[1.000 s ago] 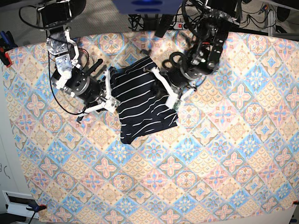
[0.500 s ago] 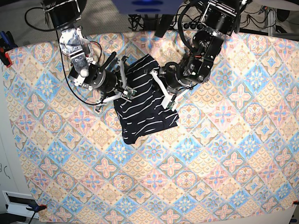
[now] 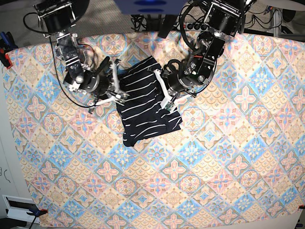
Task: Fold the T-shirt properly
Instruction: 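Release with the left gripper and flatten the shirt with the right gripper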
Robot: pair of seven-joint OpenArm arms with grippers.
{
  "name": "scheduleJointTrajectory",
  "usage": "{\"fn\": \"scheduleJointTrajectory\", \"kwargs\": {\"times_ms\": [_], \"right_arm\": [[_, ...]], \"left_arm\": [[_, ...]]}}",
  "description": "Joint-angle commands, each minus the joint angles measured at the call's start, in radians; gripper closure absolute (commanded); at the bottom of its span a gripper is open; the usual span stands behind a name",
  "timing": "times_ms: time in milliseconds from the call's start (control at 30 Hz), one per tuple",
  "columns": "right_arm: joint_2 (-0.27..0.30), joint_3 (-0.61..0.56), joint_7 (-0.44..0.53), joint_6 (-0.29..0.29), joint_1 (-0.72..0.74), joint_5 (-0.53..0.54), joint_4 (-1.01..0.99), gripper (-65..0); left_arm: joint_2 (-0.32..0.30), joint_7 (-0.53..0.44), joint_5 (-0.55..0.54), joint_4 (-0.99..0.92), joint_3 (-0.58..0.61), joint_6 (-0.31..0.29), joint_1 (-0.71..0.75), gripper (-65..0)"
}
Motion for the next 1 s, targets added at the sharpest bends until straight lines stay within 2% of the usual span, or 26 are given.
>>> {"fn": "scheduleJointTrajectory", "kwargs": {"times_ms": [0,233,433,600,733,833,967], "right_arm": [[0.000,0.002,0.013,0.005,-0.013,0.013,0.034,-0.2],[0.002,0.002,0.013,0.005,-0.098,0.013,0.166,-0.2],[0.003,0.011,0.013,0.005,-0.098,0.013,0.228,-0.2],[0.021,0.012,0.013,0.005,-0.099,0.013,0.262,-0.2],[0.021,0.046,0.013,0.005,-0.144,0.013,0.320,-0.2],[0.015,0.032,0.013,0.005,-0.184,0.013,0.354,-0.2],[-0.009,-0.054,0.017,0.005,-0.184,0.013,0.361,-0.2]], "left_arm": [[-0.005,0.008,0.053,-0.002,-0.006,0.031,-0.029,0.0],[-0.005,0.008,0.094,-0.037,-0.006,0.031,-0.087,0.0],[-0.005,0.019,0.082,0.109,-0.006,0.031,-0.063,0.0],[0.001,0.017,0.082,0.156,-0.010,0.031,-0.016,0.0],[-0.013,0.019,0.081,0.296,-0.020,0.031,0.037,0.0],[-0.034,0.019,0.050,0.373,-0.087,0.031,0.079,0.0],[-0.048,0.019,-0.051,0.426,-0.282,0.034,0.132,0.0]]}}
